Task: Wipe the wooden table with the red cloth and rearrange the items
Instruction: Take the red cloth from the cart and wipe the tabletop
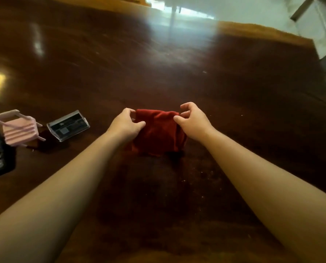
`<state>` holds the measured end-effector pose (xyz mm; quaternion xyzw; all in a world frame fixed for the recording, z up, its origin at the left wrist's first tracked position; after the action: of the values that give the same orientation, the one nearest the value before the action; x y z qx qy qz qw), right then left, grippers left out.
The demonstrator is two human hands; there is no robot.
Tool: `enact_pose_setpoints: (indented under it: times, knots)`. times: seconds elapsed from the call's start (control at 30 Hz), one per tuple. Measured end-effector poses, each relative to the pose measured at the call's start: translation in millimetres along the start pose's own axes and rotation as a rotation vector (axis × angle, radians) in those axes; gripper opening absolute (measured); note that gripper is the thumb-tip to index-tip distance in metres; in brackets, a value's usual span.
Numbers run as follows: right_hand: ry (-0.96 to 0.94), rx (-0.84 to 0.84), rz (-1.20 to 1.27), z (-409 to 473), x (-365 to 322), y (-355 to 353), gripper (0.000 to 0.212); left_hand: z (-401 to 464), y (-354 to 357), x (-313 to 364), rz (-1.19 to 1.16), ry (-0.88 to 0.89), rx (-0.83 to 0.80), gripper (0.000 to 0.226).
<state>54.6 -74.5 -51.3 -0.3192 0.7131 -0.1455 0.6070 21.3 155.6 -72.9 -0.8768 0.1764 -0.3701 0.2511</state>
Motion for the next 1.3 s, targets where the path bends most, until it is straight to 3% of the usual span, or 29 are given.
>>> enact_pose_setpoints:
  times: [0.1,0.23,0.37,0.53,0.83,1.17,1.3]
  knots:
    - [-0.142,-0.002,-0.280,11.7,1.3,32.1,0.054,9.1,-3.2,-27.0,0.195,0.008,0.110,0.068]
    - [-0.303,-0.076,-0.424,10.0,1.3,88.5,0.058,2.9,-14.8,-73.7,0.330,-0.006,0.254,0.068]
    - [-0.281,-0.198,-0.581,7.9,9.9,145.5,0.070,-5.0,-24.9,-112.9,0.436,-0.032,0.308,0.070]
    - [-0.315,-0.090,-0.734,11.7,13.5,180.7,0.070,-4.1,-30.0,-135.6,0.609,-0.005,0.333,0.085]
    - [-0.699,-0.111,-0.756,36.6,0.7,205.9,0.062,12.0,-22.3,-140.1,0.676,-0.041,0.348,0.095]
    - [-0.698,-0.156,-0.750,42.8,17.3,180.0,0.064,22.1,16.5,-119.3,0.786,-0.052,0.239,0.128]
    - [-0.604,-0.111,-0.748,46.8,43.3,140.3,0.064,21.3,36.3,-97.4,0.808,-0.007,0.268,0.132]
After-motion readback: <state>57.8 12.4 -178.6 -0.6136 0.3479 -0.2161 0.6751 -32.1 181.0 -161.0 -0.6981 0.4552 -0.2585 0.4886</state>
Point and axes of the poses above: each hand's wrist, its own z-axis towards the middle knuckle, its own y-axis out of the palm, x = y × z, the point moved 3 cm from there along z, towards the middle knuckle, and after that the axes turned 12 degrees about -y, right-handed, at the moved point
